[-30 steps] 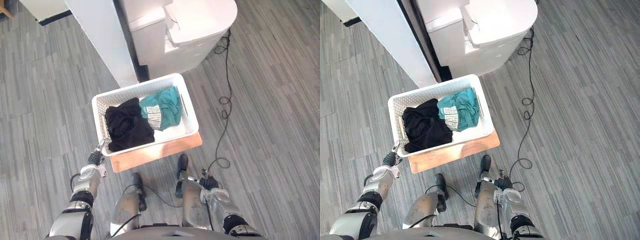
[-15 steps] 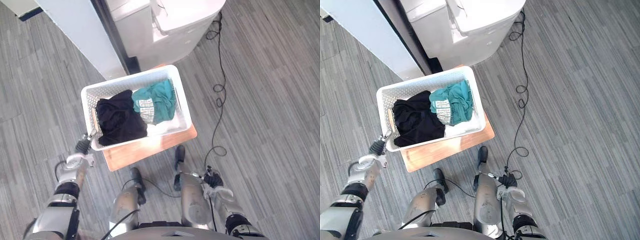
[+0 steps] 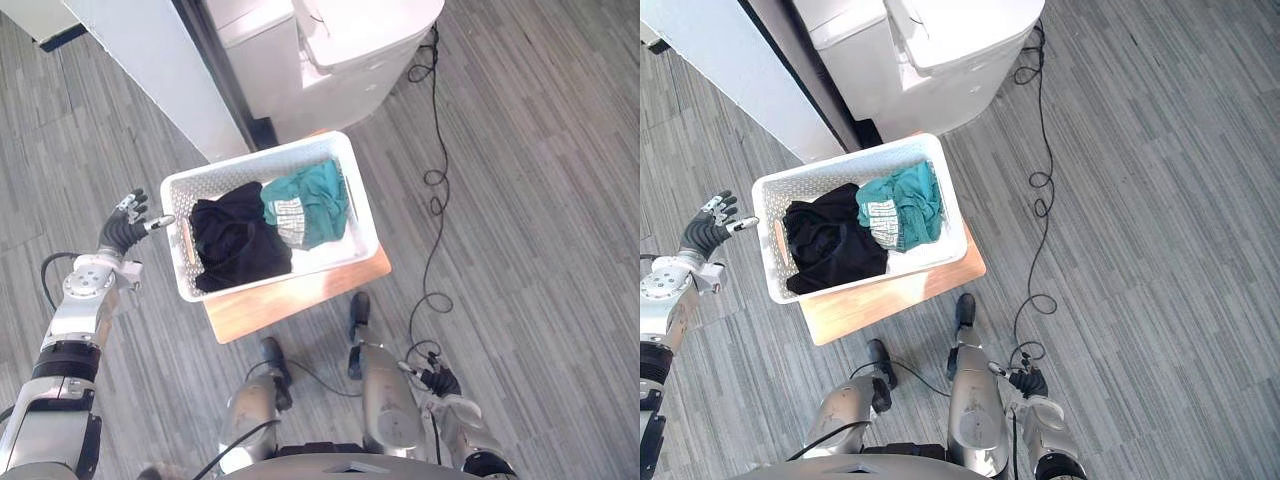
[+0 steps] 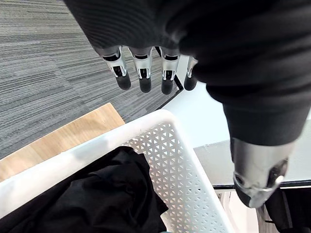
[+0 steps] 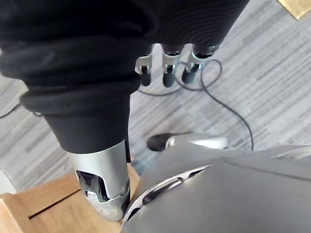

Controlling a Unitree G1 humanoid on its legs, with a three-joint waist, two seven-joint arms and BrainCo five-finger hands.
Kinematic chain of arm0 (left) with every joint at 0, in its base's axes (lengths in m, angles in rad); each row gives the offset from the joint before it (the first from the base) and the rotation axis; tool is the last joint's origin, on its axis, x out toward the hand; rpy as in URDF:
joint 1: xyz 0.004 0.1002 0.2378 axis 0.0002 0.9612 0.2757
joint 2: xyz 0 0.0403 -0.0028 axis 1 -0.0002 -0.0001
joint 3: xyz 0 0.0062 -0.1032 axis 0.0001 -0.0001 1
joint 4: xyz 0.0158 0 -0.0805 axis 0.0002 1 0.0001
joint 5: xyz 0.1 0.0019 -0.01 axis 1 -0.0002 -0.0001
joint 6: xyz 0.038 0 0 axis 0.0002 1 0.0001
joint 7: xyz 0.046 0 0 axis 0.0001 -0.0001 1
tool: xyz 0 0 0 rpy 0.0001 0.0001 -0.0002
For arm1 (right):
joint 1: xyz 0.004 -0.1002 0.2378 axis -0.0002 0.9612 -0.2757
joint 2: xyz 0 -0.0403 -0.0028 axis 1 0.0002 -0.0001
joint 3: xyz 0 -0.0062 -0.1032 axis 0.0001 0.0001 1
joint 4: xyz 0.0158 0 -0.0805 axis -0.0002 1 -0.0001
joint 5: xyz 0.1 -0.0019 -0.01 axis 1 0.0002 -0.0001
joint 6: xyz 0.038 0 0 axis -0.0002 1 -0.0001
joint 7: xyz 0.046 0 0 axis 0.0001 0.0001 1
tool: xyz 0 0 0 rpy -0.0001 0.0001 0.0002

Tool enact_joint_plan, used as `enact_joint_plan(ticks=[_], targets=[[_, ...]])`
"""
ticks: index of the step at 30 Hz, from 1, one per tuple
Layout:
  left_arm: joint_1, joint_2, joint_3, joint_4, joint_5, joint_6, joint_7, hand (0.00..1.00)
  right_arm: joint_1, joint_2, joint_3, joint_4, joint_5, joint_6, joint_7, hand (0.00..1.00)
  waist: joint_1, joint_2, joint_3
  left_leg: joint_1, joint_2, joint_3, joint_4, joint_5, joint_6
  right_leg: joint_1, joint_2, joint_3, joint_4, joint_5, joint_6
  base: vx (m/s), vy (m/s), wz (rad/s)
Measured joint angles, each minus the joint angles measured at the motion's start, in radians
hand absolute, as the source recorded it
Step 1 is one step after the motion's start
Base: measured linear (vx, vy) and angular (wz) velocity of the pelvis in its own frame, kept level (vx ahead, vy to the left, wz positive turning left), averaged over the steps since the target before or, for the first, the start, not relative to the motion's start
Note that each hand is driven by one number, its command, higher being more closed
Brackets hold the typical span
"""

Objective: Pick up the laundry basket with both hands and put the clothes into the washing machine.

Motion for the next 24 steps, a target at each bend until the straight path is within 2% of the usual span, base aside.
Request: enact_joint_plan(ticks=[3,5,8,12,17,20,24], targets=[[-0.002,-0.011,0.004,0.07,0.033,0.016,-0.017,0.0,-0.002,-0.001,0.004,-0.006,0.007,0.0,0.006,0.0,-0.001,0.0,0.0,-0.005,0.0,0.015,0.003,0.0,0.0,-0.023,0.001,0.018,0.014,0.0,-0.001,-0.02,-0.013,-0.18],[-0.019,-0.061,0.051,0.151,0.074,0.027,-0.013,0.0,-0.002,-0.002,0.01,-0.008,0.009,0.0,0.007,0.0,-0.003,0.0,0.0,-0.001,0.002,0.023,0.003,0.0,0.0,-0.026,0.004,0.026,0.018,0.0,-0.001,-0.02,-0.007,-0.13],[-0.044,-0.152,0.134,0.271,0.119,0.034,0.037,0.0,-0.002,-0.005,0.02,-0.017,0.01,-0.003,0.007,0.0,-0.004,-0.002,0.001,-0.015,0.001,0.036,0.007,0.0,0.0,-0.052,0.004,0.04,0.029,0.0,-0.002,-0.01,-0.007,-0.1],[-0.094,-0.213,0.132,0.375,0.136,0.048,0.066,0.0,-0.002,-0.002,0.031,-0.017,0.01,-0.009,0.007,0.0,-0.007,-0.015,0.009,-0.029,0.013,0.036,0.021,-0.002,-0.003,-0.057,0.013,0.04,0.027,0.004,-0.008,0.0,0.0,0.0],[-0.159,-0.217,0.105,0.411,0.104,0.047,0.064,0.0,-0.002,0.002,0.032,-0.015,0.036,-0.015,0.006,0.0,-0.011,-0.024,0.014,-0.061,0.018,0.039,0.025,-0.001,-0.004,-0.072,0.019,0.04,-0.011,0.027,-0.012,0.0,-0.006,-0.03],[-0.193,-0.216,0.09,0.432,0.072,0.032,0.067,0.0,-0.002,0.004,0.029,-0.014,0.048,-0.015,0.004,0.0,-0.012,-0.025,0.014,-0.078,0.019,0.044,0.025,-0.001,-0.003,-0.077,0.021,0.041,-0.042,0.049,-0.01,0.02,0.005,-0.03],[-0.246,-0.184,0.035,0.432,0.076,0.029,0.064,0.0,-0.002,0.007,0.03,-0.016,0.05,-0.021,-0.001,0.0,-0.01,-0.032,0.019,-0.089,0.017,0.045,0.026,-0.001,-0.003,-0.075,0.021,0.043,-0.068,0.065,-0.008,0.01,0.004,0.0]])
